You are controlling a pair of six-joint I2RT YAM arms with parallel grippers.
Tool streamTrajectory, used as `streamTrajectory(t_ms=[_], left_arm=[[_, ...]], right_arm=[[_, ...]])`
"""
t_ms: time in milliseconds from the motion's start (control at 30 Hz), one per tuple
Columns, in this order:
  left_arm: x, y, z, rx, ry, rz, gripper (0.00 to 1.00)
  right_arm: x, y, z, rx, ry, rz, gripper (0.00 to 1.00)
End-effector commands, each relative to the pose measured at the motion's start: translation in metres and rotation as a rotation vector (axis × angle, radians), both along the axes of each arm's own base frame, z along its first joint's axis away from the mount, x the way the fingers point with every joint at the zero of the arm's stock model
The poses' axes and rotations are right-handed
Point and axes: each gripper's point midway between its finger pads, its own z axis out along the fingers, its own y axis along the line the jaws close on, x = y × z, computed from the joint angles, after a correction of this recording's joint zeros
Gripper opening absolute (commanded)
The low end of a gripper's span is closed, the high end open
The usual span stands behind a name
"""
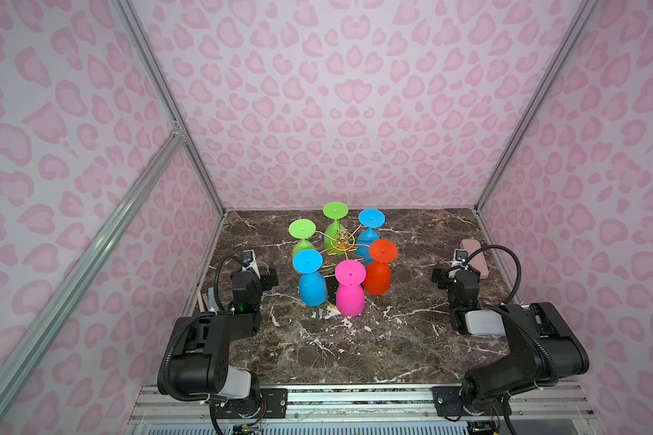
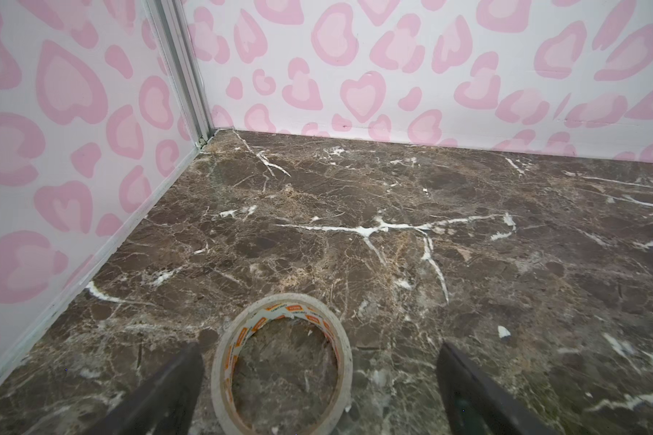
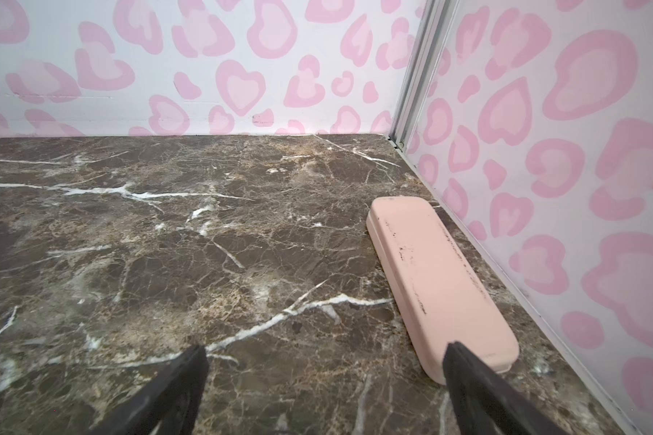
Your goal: Take the wine glass off the wine glass rack
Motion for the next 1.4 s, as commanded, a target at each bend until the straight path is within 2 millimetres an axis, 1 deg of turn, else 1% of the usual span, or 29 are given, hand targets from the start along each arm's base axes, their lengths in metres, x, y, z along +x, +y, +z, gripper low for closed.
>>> streamTrajectory(t_ms=[0, 700, 900, 967, 1033, 1100, 1133, 1167, 1267, 1333, 1367], left_arm=[[0.002, 0.001, 0.007, 0.002, -0.028, 0.003, 0.97], [0.002, 0.001, 0.006, 0.001, -0.024, 0.002, 0.98], [0.001, 0.002, 0.009, -0.001, -0.035, 0.010, 0.99], [0.002, 0.003, 0.017, -0.001, -0.020, 0.013, 1.00], [0.001, -0.001, 0.030, 0.002, -0.006, -0.006, 0.99], [-0.003, 0.006, 0.044, -0.024, -0.014, 0.044, 1.00], [-0.008, 0.012, 0.053, -0.060, -0.035, 0.095, 0.99], [-0.013, 0.015, 0.060, -0.085, -0.060, 0.118, 0.98], [-0.026, 0.020, 0.078, -0.136, -0.100, 0.160, 0.97], [-0.033, 0.024, 0.090, -0.159, -0.107, 0.194, 0.97], [-0.036, 0.024, 0.096, -0.165, -0.110, 0.197, 0.97]], right_arm=[[0.001, 0.000, 0.000, 0.007, -0.002, 0.000, 0.99], [0.002, 0.000, -0.001, 0.020, 0.005, 0.015, 0.99], [0.002, -0.001, 0.000, 0.020, 0.004, 0.013, 0.99], [0.002, 0.000, 0.000, 0.020, 0.003, 0.015, 0.99], [0.002, 0.000, 0.000, 0.018, 0.000, 0.016, 0.99], [0.004, 0.001, 0.007, 0.012, -0.018, 0.021, 0.99], [0.004, 0.003, 0.011, 0.002, -0.015, 0.022, 0.99], [0.005, 0.003, 0.015, -0.007, 0.004, 0.012, 0.99], [0.007, 0.000, 0.036, 0.005, 0.080, -0.044, 0.99], [0.008, -0.004, 0.059, 0.155, 0.030, -0.088, 0.99], [0.008, -0.002, 0.065, 0.231, 0.025, -0.069, 0.99]])
